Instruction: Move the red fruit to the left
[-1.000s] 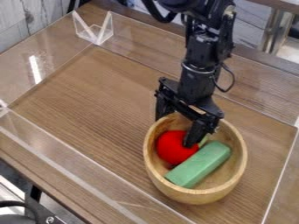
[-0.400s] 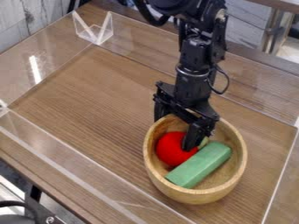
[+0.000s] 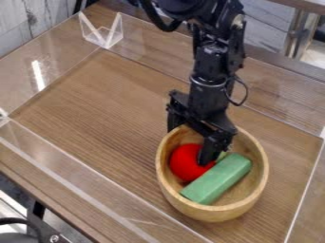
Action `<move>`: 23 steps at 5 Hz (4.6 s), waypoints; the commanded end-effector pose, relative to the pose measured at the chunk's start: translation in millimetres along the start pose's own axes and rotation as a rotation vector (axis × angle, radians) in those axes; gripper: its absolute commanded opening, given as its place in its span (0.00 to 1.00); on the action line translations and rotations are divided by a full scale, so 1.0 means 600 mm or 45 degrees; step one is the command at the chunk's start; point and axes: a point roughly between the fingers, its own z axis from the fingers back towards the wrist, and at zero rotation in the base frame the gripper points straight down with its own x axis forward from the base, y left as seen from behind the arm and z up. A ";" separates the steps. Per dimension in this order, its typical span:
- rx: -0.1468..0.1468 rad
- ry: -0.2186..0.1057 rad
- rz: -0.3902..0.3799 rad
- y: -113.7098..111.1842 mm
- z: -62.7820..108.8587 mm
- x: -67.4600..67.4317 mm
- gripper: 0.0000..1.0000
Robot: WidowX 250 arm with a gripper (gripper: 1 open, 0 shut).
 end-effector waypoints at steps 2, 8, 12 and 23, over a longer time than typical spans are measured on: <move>-0.008 0.013 0.096 -0.002 -0.010 -0.019 0.00; 0.035 -0.109 0.115 -0.016 0.047 0.006 0.00; 0.021 -0.188 0.102 0.013 0.134 -0.039 1.00; -0.019 -0.282 0.319 0.068 0.219 -0.049 0.00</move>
